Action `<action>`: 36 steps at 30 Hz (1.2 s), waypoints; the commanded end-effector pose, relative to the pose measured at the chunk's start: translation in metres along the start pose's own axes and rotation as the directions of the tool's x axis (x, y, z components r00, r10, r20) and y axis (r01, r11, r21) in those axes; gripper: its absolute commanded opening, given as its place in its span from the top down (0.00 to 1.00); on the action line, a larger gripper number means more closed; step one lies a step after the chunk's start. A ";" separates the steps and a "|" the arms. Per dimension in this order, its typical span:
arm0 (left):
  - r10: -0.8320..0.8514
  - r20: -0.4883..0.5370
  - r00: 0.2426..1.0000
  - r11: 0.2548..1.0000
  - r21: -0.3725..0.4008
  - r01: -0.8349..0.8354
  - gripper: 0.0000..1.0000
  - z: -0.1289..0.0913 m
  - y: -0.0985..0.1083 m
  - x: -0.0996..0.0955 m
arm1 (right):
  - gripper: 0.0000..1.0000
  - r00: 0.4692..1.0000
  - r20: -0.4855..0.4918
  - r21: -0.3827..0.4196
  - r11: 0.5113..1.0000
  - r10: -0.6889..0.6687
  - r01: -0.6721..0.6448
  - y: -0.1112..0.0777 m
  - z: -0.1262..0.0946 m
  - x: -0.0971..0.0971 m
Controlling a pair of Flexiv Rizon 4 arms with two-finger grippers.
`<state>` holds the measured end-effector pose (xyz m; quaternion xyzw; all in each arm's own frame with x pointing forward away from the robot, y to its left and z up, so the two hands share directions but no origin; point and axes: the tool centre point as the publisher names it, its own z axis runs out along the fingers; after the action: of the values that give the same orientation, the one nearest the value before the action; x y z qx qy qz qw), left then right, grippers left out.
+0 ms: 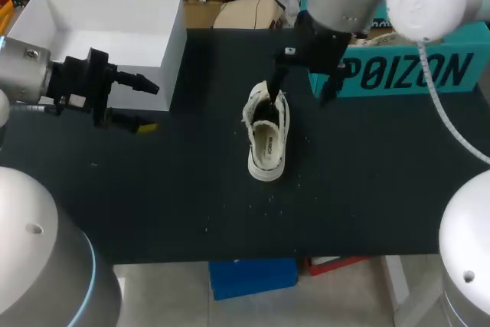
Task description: Take the shoe out of the shoebox, open the shoe tongue, remove and reinsert the insole, then place the shoe into the shoebox
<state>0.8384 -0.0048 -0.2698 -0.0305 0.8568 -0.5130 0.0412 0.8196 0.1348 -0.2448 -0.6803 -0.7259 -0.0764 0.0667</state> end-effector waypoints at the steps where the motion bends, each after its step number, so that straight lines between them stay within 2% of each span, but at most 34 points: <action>1: 0.001 0.004 1.000 1.000 -0.003 -0.001 0.00 0.002 0.000 0.000 | 0.00 0.989 0.144 0.126 0.992 -0.010 -0.008 0.035 0.023 0.009; 3: 0.001 0.004 1.000 1.000 -0.003 -0.001 0.00 0.002 0.000 0.000 | 0.00 0.990 0.143 0.120 0.993 -0.019 0.002 0.040 0.029 0.009; 5: 0.001 0.004 1.000 1.000 -0.003 -0.001 0.00 0.002 0.000 0.000 | 0.16 0.989 0.144 0.115 0.993 -0.024 0.007 0.044 0.037 0.008; 6: 0.001 0.004 1.000 1.000 -0.003 -0.001 0.00 0.002 0.000 0.000 | 0.18 0.990 0.140 0.111 0.994 -0.028 0.012 0.045 0.040 0.007; 12: 0.001 0.004 1.000 1.000 -0.003 -0.001 0.00 0.002 0.000 0.000 | 0.17 0.991 0.121 0.076 0.996 -0.061 0.053 0.049 0.064 0.000; 19: 0.001 0.004 1.000 1.000 -0.003 -0.001 0.00 0.002 0.000 0.000 | 0.25 0.994 0.097 0.050 0.997 -0.060 0.055 0.048 0.084 -0.013; 20: 0.001 0.004 1.000 1.000 -0.003 -0.001 0.00 0.002 0.000 0.000 | 0.29 0.994 0.095 0.049 0.997 -0.061 0.056 0.049 0.089 -0.016; 22: 0.001 0.004 1.000 1.000 -0.003 -0.001 0.00 0.002 0.000 0.000 | 0.28 0.993 0.094 0.048 0.997 -0.067 0.063 0.050 0.094 -0.020; 32: 0.001 0.004 1.000 1.000 -0.003 -0.001 0.00 0.002 0.000 0.000 | 0.32 0.989 0.091 0.040 0.993 -0.113 0.109 0.075 0.126 -0.029; 36: 0.001 0.004 1.000 1.000 -0.003 -0.001 0.00 0.002 0.000 0.000 | 0.35 0.987 0.106 0.048 0.992 -0.124 0.120 0.082 0.145 -0.043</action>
<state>0.8382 -0.0048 -0.2694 -0.0306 0.8571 -0.5126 0.0415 0.8955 0.1246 -0.3761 -0.6367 -0.7699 -0.0329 0.0300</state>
